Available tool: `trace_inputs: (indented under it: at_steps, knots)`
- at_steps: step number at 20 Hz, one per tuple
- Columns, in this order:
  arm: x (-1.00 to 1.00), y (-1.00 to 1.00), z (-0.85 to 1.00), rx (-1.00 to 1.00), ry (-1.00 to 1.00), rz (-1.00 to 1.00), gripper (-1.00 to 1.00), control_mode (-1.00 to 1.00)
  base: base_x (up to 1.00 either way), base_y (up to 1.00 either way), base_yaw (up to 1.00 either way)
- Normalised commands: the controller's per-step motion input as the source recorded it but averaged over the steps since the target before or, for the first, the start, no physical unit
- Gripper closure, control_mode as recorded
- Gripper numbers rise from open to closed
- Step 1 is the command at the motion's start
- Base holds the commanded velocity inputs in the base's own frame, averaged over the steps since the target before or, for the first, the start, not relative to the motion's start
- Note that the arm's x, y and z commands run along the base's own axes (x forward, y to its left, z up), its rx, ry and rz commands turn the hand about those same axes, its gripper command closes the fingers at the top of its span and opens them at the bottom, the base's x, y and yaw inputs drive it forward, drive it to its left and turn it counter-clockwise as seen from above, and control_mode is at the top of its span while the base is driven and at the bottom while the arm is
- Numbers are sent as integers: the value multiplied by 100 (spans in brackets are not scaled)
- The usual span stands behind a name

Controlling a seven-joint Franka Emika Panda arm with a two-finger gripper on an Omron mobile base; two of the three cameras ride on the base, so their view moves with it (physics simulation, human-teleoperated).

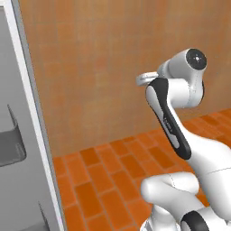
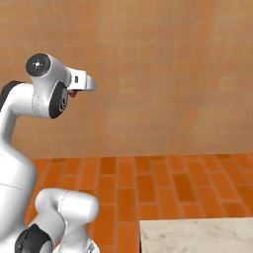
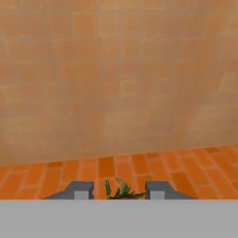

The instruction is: Take the strawberry from the fridge and place it on top of the pancake, located on the dining counter.

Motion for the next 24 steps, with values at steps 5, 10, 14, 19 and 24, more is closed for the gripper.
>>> trace_inputs:
  at_steps: [5,10,14,19,24]
  knots:
    - [0,0,0,0,0,0,100,100,100,-6,2]
    - [0,0,0,0,0,0,100,100,100,-11,-25]
    - [0,0,0,0,0,0,100,100,97,-10,-59]
    - [0,0,0,0,0,0,100,100,61,-2,-84]
    - [0,0,0,0,0,0,100,100,52,-4,-87]
